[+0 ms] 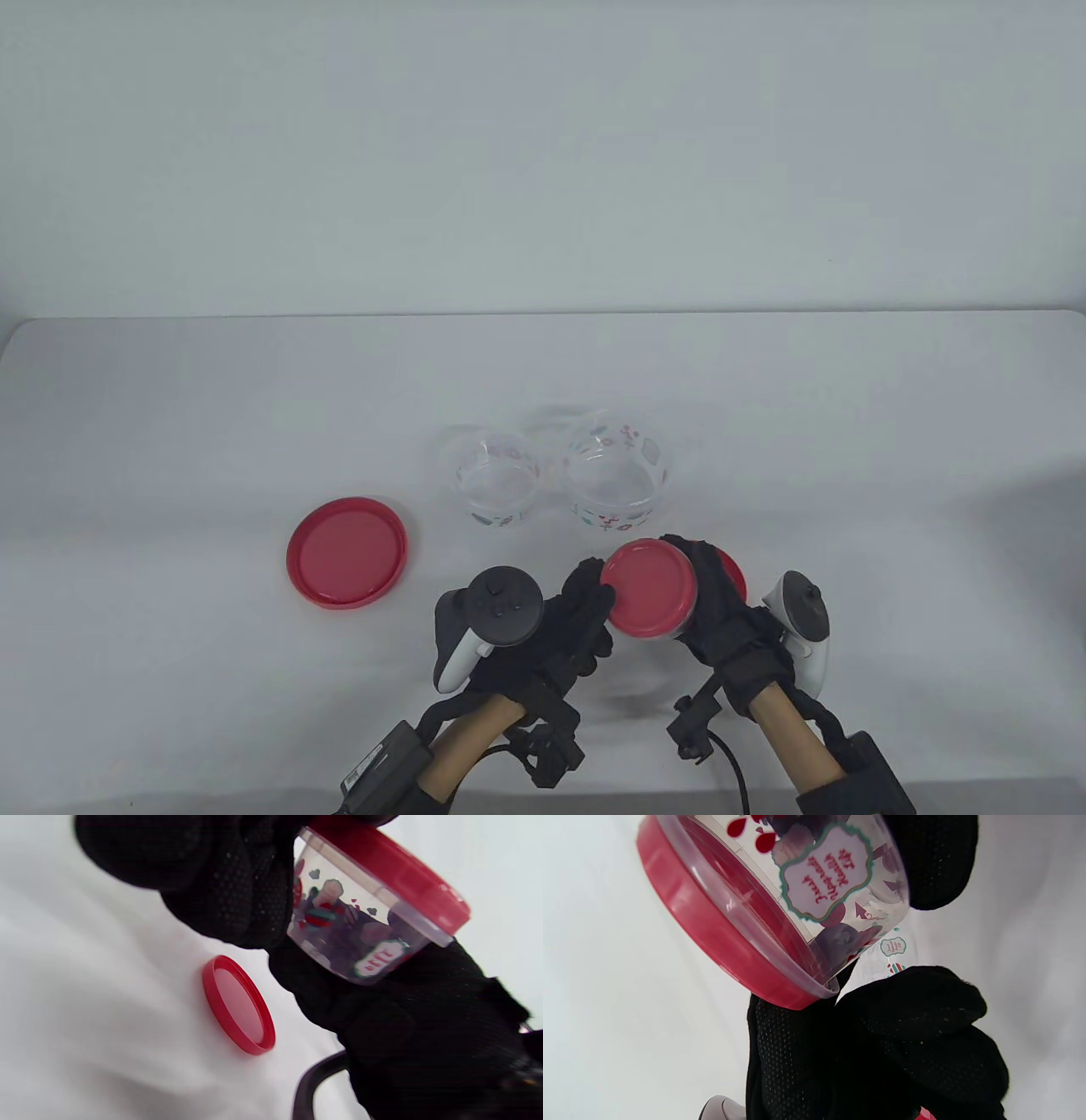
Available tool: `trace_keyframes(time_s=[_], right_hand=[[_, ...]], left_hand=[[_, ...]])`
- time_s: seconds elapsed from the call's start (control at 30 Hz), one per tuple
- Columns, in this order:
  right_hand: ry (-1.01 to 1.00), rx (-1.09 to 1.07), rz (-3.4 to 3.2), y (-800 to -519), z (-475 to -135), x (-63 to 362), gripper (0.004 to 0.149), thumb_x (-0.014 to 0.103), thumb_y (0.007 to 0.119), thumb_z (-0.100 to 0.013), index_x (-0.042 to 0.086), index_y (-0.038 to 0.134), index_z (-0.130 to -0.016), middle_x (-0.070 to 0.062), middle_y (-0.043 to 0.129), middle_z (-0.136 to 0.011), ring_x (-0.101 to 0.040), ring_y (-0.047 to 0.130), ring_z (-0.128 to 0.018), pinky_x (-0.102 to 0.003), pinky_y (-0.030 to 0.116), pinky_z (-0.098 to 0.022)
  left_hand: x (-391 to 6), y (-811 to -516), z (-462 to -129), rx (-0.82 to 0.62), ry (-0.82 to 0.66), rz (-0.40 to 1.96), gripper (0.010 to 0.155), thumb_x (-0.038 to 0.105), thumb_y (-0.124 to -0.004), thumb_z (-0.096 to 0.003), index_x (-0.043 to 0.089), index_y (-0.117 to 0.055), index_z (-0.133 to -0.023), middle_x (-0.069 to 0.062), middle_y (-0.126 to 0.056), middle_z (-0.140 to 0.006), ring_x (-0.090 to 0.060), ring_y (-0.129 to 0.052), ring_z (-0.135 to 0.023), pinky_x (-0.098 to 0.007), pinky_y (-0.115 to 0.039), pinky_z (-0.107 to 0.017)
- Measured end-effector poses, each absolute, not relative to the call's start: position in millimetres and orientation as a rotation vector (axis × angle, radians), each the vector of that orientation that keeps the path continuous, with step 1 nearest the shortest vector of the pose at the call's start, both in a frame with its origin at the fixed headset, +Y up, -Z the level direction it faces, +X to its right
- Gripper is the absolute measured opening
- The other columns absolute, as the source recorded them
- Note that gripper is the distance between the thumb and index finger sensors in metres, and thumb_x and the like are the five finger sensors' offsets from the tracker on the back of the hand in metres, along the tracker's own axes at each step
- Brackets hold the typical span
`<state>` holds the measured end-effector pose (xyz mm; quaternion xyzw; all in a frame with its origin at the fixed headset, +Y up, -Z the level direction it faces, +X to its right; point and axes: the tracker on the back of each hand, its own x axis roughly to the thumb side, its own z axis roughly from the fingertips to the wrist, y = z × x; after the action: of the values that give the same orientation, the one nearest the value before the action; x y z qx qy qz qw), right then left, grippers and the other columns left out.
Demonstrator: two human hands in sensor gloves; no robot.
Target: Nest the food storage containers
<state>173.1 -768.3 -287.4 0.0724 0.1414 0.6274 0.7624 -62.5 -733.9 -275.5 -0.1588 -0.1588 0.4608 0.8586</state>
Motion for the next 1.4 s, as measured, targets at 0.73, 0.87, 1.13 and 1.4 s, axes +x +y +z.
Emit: trace_keyframes(time_s=[0.73, 0.87, 1.13, 1.4], right_hand=[[0.264, 0.174, 1.436, -763, -289, 176, 0.073, 0.054, 0.038, -0.066, 0.003, 0.019, -0.114, -0.029, 0.027, -0.113, -0.053, 0.055, -0.092, -0.057, 0.063, -0.058], [0.270, 0.182, 1.435, -763, -289, 176, 0.073, 0.054, 0.038, -0.066, 0.002, 0.019, -0.113, -0.030, 0.027, -0.113, -0.053, 0.055, -0.092, -0.057, 0.063, -0.058], [0.270, 0.170, 1.437, -763, -290, 177, 0.072, 0.054, 0.039, -0.066, 0.002, 0.020, -0.113, -0.030, 0.027, -0.113, -0.052, 0.055, -0.092, -0.057, 0.063, -0.058], [0.284, 0.173, 1.439, -762, -290, 176, 0.072, 0.053, 0.039, -0.066, 0.002, 0.020, -0.113, -0.030, 0.028, -0.113, -0.052, 0.055, -0.092, -0.057, 0.063, -0.058]], left_hand=[[-125, -681, -324, 0.005, -0.034, 0.865, 0.064, 0.043, -0.048, -0.0679, 0.008, -0.032, -0.119, -0.003, -0.093, -0.078, -0.025, -0.094, -0.050, -0.033, -0.084, -0.035], [-142, -666, -349, -0.044, 0.106, 0.827, 0.064, 0.044, -0.045, -0.0693, 0.012, -0.023, -0.120, -0.002, -0.088, -0.085, -0.025, -0.091, -0.058, -0.033, -0.082, -0.042], [-157, -683, -384, -0.195, 0.317, 0.705, 0.065, 0.046, -0.043, -0.0703, 0.015, -0.016, -0.121, 0.000, -0.085, -0.089, -0.024, -0.089, -0.063, -0.033, -0.081, -0.047], [-151, -702, -397, -0.308, 0.395, 0.595, 0.065, 0.046, -0.043, -0.0706, 0.015, -0.015, -0.121, 0.002, -0.087, -0.085, -0.021, -0.090, -0.058, -0.031, -0.081, -0.044]])
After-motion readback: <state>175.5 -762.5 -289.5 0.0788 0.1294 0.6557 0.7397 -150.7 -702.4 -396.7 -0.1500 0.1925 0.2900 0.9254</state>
